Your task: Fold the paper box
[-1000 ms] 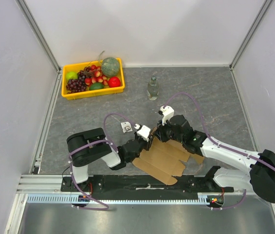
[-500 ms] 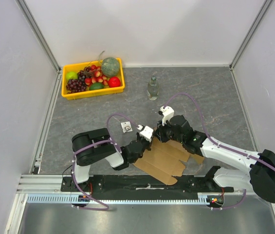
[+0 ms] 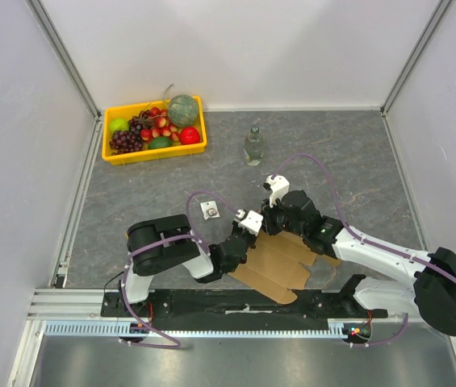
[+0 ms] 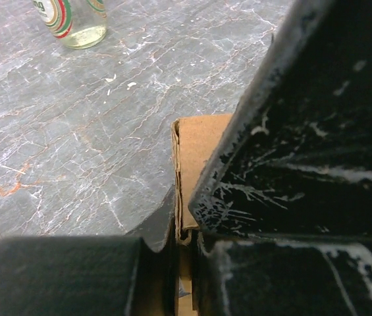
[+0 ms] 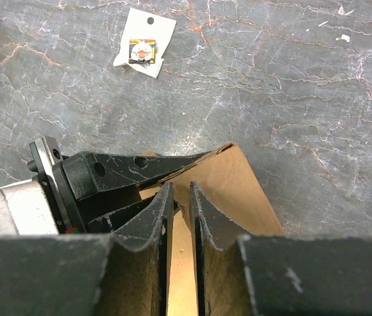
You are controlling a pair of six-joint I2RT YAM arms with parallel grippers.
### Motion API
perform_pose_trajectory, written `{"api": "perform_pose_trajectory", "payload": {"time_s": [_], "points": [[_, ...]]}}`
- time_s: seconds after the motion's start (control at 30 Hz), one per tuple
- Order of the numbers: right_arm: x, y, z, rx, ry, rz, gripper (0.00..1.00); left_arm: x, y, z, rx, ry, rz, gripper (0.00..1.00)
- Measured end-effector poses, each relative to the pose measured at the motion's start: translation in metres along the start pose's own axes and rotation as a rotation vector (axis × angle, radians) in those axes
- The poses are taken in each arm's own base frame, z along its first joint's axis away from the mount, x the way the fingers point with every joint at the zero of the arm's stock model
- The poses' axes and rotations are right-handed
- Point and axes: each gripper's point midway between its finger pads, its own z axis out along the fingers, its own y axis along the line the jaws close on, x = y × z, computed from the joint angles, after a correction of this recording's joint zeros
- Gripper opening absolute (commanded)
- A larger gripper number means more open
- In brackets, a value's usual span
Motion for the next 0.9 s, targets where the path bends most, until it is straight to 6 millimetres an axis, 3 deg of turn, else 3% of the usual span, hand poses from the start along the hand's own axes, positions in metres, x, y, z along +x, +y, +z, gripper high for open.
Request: {"api": "perform_pose_trajectory", "payload": {"time_s": [0.17, 0.5, 0.67, 0.9], "points": [[0.0, 0.0, 0.0, 0.0, 0.0, 0.004, 0.23, 0.0, 0.004, 0.0, -0.031, 0.002, 0.008, 0.02], [-0.014, -0.007, -0.009, 0.05, -0.056, 0.005, 0.38, -0.001, 0.011, -0.006, -0.009, -0.022, 0.101, 0.02], [-0.025, -0.028, -0.017, 0.175, -0.1, 0.007, 0.41, 0.001, 0.015, -0.005, 0.029, -0.023, 0.112, 0.02], [-0.029, -0.082, -0.021, 0.409, -0.041, 0.023, 0.35, 0.0, 0.025, 0.003, 0.064, -0.021, 0.106, 0.02]]}}
